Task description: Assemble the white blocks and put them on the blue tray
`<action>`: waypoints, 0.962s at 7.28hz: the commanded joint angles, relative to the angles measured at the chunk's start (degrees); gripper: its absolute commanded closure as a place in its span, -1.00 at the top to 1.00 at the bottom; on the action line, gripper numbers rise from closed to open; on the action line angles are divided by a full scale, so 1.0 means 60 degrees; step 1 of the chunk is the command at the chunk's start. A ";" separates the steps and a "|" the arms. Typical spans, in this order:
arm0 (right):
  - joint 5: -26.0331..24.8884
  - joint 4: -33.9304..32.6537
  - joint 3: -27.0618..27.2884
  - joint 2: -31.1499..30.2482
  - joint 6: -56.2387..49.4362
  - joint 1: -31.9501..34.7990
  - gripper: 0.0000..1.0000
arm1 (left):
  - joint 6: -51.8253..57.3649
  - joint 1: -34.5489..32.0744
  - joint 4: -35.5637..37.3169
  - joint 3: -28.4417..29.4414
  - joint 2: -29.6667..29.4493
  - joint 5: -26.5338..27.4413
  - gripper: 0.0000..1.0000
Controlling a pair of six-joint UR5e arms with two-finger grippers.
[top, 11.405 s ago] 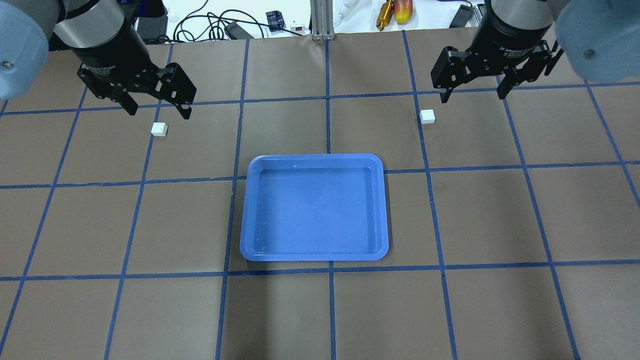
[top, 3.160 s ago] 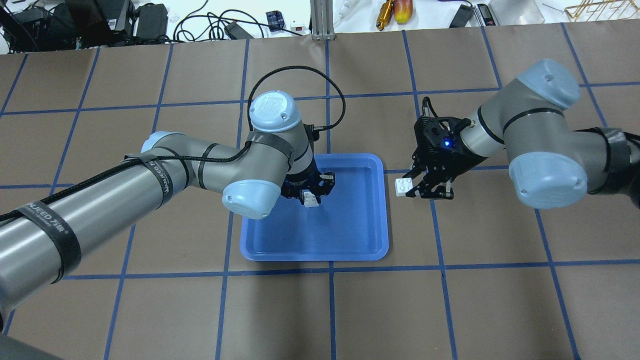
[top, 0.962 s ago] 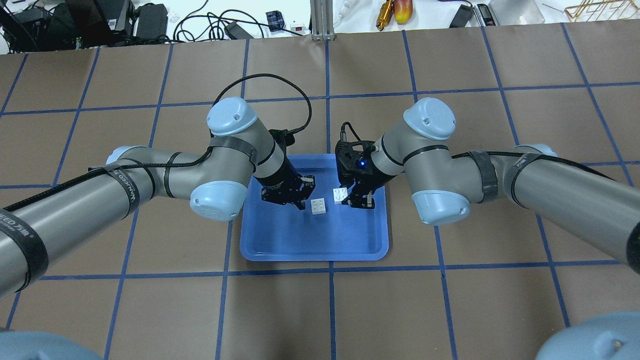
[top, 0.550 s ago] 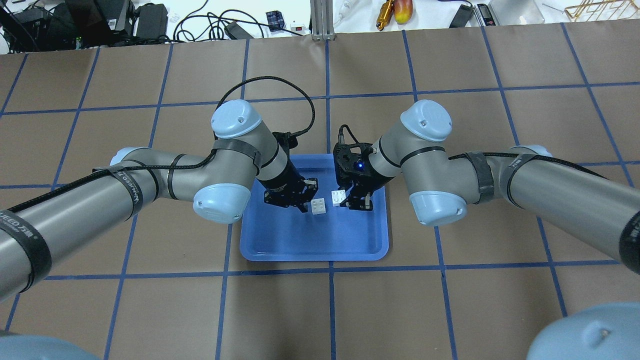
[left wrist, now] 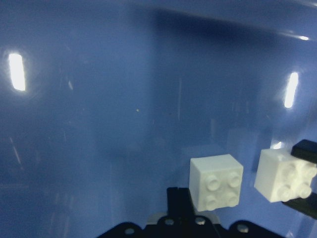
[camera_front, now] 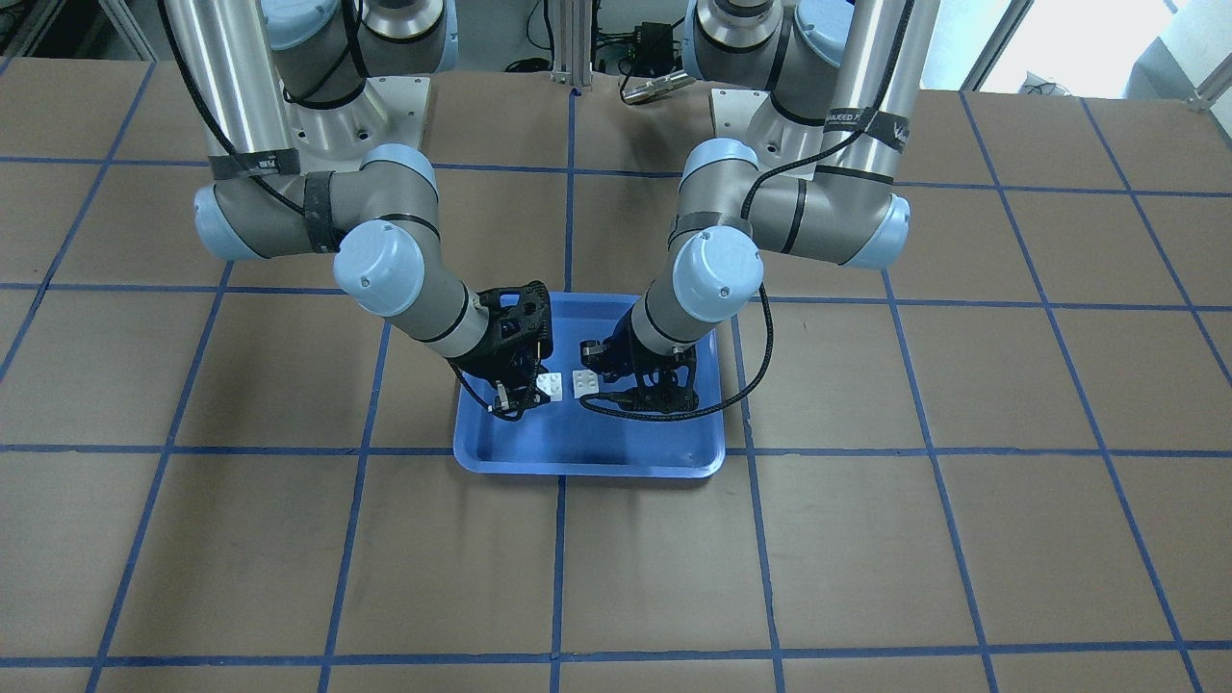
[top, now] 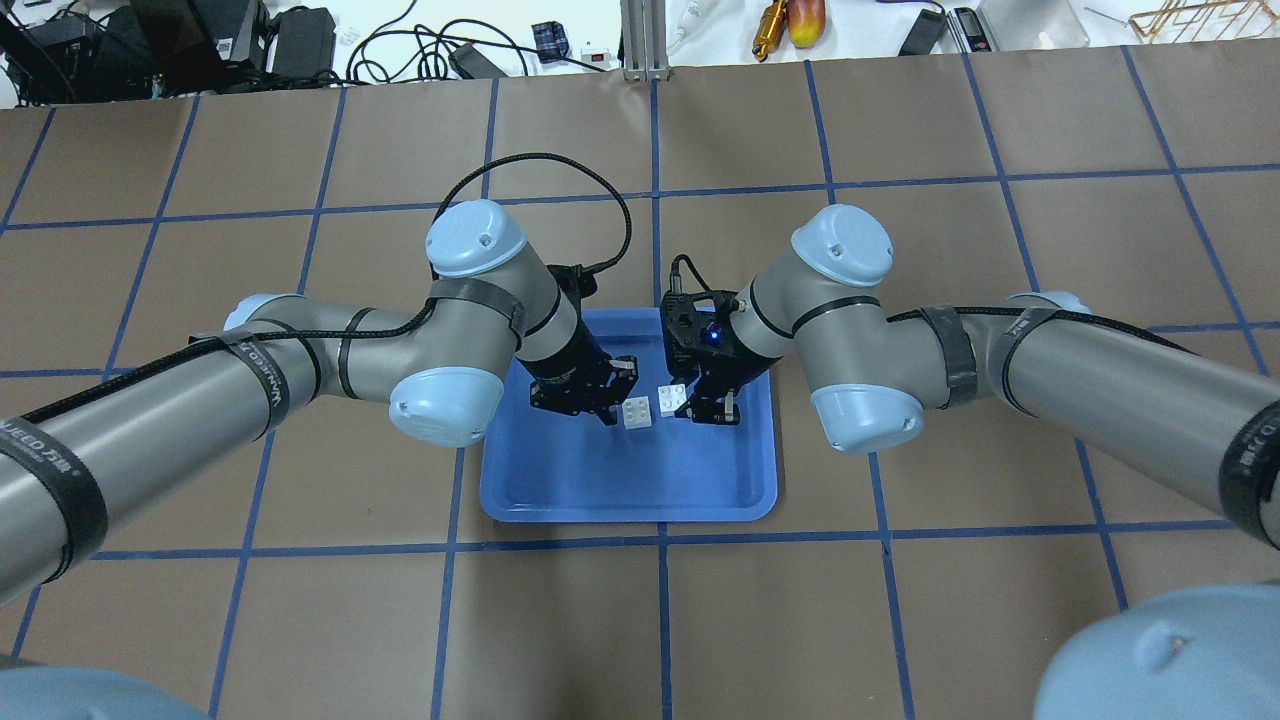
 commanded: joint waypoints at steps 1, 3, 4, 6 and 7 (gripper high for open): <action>0.0088 -0.0093 -0.0063 0.0132 0.0016 0.0079 -1.00 | -0.0003 0.0005 0.0012 0.0019 -0.0058 -0.0014 -1.00; 0.0045 -0.0195 -0.0034 0.0147 0.0016 0.0093 -1.00 | -0.0046 0.0005 0.0114 0.0019 -0.0058 -0.0014 -1.00; 0.0059 -0.0195 -0.0034 0.0162 0.0016 0.0093 -1.00 | -0.0134 0.0005 0.0129 0.0019 -0.0058 -0.0014 -1.00; 0.0074 -0.0195 0.0009 0.0177 0.0031 0.0093 -0.96 | -0.0149 0.0005 0.0129 0.0019 -0.0058 -0.0014 -1.00; -0.0013 -0.0210 0.0010 0.0162 0.0060 0.0108 -0.63 | -0.0135 0.0005 0.0129 0.0019 -0.0058 -0.0014 -1.00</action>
